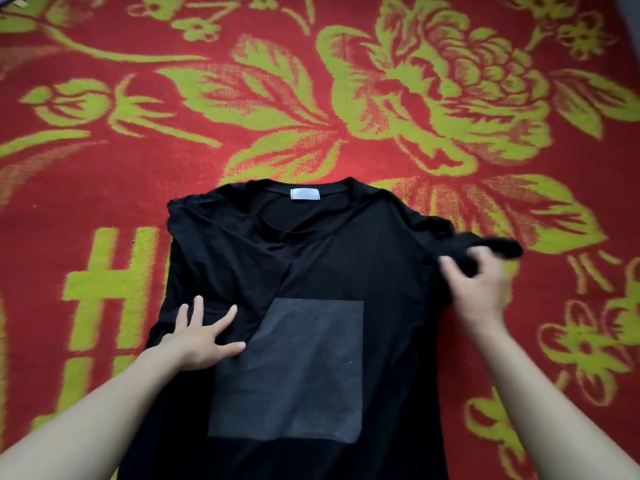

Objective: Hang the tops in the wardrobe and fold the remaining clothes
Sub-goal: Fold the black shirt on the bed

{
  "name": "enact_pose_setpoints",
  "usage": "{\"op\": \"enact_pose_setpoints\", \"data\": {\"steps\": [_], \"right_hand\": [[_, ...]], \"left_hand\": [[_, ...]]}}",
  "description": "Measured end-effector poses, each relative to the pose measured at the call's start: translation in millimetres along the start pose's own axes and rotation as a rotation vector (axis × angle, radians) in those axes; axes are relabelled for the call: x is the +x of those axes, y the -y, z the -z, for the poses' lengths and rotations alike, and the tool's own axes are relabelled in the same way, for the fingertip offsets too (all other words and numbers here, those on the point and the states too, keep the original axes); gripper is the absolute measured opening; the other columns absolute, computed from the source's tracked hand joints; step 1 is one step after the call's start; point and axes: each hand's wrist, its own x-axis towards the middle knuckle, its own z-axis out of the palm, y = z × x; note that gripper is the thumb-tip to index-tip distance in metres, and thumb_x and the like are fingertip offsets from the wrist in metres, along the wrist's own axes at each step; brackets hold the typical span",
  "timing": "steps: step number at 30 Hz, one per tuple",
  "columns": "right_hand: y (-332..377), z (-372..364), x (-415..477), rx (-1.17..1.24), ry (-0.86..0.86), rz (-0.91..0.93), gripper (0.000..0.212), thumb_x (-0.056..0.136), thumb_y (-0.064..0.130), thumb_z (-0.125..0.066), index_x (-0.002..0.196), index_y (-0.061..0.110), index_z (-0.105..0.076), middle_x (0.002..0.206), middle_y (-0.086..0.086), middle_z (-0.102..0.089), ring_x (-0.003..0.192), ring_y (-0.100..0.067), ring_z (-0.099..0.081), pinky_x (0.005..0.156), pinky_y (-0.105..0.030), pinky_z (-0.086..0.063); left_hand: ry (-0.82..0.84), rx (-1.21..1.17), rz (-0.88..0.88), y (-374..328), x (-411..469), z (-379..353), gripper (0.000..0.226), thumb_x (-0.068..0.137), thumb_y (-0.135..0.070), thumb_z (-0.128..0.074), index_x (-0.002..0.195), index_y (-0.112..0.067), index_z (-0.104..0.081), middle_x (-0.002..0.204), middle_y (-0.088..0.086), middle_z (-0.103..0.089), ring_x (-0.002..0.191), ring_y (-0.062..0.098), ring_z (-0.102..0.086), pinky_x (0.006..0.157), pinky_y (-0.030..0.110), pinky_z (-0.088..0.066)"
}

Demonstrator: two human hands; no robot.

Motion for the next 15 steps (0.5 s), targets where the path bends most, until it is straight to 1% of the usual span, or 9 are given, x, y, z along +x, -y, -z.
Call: {"op": "enact_pose_setpoints", "data": {"steps": [1,2,4,5,6,9,10,12,15], "right_hand": [[11.9,-8.7,-13.3,-0.089,0.151,0.194,0.017,0.072,0.0,-0.075,0.077,0.002,-0.059,0.081,-0.016,-0.055,0.077,-0.023,-0.049,0.07,-0.023,-0.036],[22.3,-16.5,-27.6,-0.153,0.335,0.314,0.02,0.069,0.002,-0.077,0.081,0.0,-0.061,0.091,-0.02,-0.056,0.08,-0.024,-0.052,0.072,-0.024,-0.037],[32.2,-29.6,-53.4,-0.266,0.697,0.424,0.038,0.068,0.014,-0.08,0.101,0.003,-0.064,0.126,-0.023,-0.048,0.091,-0.027,-0.058,0.085,-0.03,-0.044],[30.9,-32.8,-63.3,-0.323,0.802,0.441,0.047,0.07,0.02,-0.08,0.112,0.007,-0.063,0.136,-0.022,-0.042,0.095,-0.028,-0.058,0.087,-0.033,-0.046],[28.1,-34.4,-70.4,-0.378,0.819,0.456,0.053,0.07,0.023,-0.08,0.117,0.008,-0.062,0.139,-0.021,-0.041,0.095,-0.029,-0.058,0.085,-0.037,-0.049],[12.2,-32.7,-75.3,-0.539,0.614,0.453,0.059,0.056,0.021,-0.089,0.109,0.004,-0.068,0.12,-0.027,-0.058,0.09,-0.038,-0.065,0.069,-0.046,-0.055],[7.0,-31.8,-74.3,-0.603,0.555,0.436,0.062,0.053,0.022,-0.091,0.108,0.003,-0.069,0.115,-0.027,-0.06,0.091,-0.041,-0.065,0.066,-0.046,-0.055],[-1.6,-30.7,-74.0,-0.717,0.531,0.421,0.07,0.048,0.023,-0.093,0.11,0.002,-0.068,0.111,-0.026,-0.063,0.092,-0.04,-0.065,0.064,-0.044,-0.055],[-7.0,-35.2,-78.6,-0.805,0.527,0.533,0.077,0.034,0.023,-0.094,0.106,0.008,-0.071,0.089,-0.014,-0.068,0.075,-0.031,-0.067,0.054,-0.035,-0.053]], "left_hand": [[0.005,-0.003,0.001,-0.1,-0.7,-0.3,0.08,0.081,-0.074,-0.041,0.14,-0.055,0.01,0.15,0.007,0.035,0.139,0.029,0.027,0.111,0.053,-0.014],[0.01,-0.008,0.002,-0.3,-1.1,-0.6,0.08,0.081,-0.074,-0.041,0.14,-0.055,0.01,0.15,0.007,0.035,0.139,0.029,0.027,0.112,0.053,-0.013],[0.019,-0.015,0.003,-1.3,-1.8,-0.1,0.079,0.081,-0.073,-0.042,0.14,-0.055,0.009,0.15,0.006,0.034,0.139,0.029,0.027,0.112,0.053,-0.012],[0.023,-0.013,0.005,-1.8,-2.6,1.0,0.079,0.081,-0.073,-0.041,0.14,-0.055,0.008,0.15,0.006,0.034,0.14,0.029,0.027,0.112,0.053,-0.011],[0.031,-0.009,0.009,-3.1,-3.0,2.8,0.079,0.081,-0.073,-0.041,0.14,-0.055,0.008,0.151,0.007,0.033,0.14,0.029,0.027,0.112,0.053,-0.011],[0.042,-0.017,0.011,-5.0,-1.6,6.6,0.078,0.082,-0.073,-0.041,0.141,-0.055,0.007,0.151,0.007,0.032,0.14,0.03,0.026,0.112,0.054,-0.01],[0.041,-0.018,0.011,-5.1,-1.6,6.8,0.078,0.082,-0.073,-0.041,0.141,-0.055,0.007,0.151,0.008,0.032,0.14,0.03,0.026,0.112,0.054,-0.01],[0.042,-0.023,0.014,-4.7,-3.2,5.3,0.077,0.083,-0.073,-0.04,0.141,-0.055,0.006,0.151,0.007,0.032,0.14,0.03,0.025,0.112,0.054,-0.011],[0.029,-0.037,0.026,-4.0,-3.9,3.8,0.076,0.083,-0.072,-0.04,0.141,-0.055,0.006,0.151,0.007,0.032,0.14,0.03,0.025,0.111,0.054,-0.011]]}}
